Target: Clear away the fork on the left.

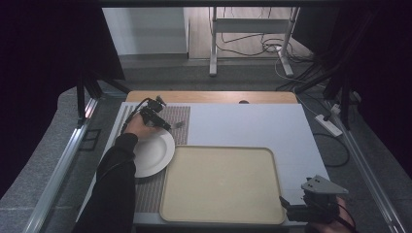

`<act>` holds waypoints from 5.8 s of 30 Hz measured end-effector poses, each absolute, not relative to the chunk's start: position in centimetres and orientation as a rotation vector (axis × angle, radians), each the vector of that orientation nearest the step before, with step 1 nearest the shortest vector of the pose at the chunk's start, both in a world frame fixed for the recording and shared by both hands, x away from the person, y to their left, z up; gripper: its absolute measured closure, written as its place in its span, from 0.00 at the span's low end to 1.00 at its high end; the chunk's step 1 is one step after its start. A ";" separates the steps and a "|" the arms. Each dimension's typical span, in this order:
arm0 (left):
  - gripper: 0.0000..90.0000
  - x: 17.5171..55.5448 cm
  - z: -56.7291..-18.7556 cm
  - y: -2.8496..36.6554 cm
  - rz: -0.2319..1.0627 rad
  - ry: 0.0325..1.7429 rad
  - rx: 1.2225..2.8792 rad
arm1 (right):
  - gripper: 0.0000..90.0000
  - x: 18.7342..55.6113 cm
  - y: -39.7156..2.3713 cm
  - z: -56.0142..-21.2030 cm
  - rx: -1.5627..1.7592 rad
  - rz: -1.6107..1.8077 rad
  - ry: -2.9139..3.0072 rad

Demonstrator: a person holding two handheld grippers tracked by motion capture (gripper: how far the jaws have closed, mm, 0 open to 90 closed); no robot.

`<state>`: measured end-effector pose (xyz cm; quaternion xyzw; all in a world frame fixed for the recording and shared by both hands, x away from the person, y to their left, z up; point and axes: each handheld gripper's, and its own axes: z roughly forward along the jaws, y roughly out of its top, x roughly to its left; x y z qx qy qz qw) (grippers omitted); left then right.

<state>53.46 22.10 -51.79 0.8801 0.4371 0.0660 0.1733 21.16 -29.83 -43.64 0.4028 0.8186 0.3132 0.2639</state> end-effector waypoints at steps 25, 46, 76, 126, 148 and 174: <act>0.94 52.1 -50.0 28.1 0.223 1.248 2.460 | 0.00 21.2 -29.8 -43.7 1.090 0.841 2.216; 0.94 47.5 -45.9 30.1 0.212 1.230 2.404 | 0.00 21.1 -29.7 -43.7 1.087 0.830 2.217; 0.94 37.3 -45.7 23.9 0.147 1.097 2.468 | 0.00 21.0 -29.6 -43.6 1.063 0.828 2.215; 0.77 30.3 -49.8 8.7 0.009 0.857 2.628 | 0.00 20.9 -29.4 -43.7 1.034 0.805 2.230; 0.98 31.9 -50.4 6.9 0.023 0.803 2.663 | 0.00 20.9 -29.3 -43.8 1.031 0.801 2.233; 0.98 34.8 -50.6 11.8 0.044 1.025 2.585 | 0.00 20.9 -29.3 -43.8 1.022 0.798 2.242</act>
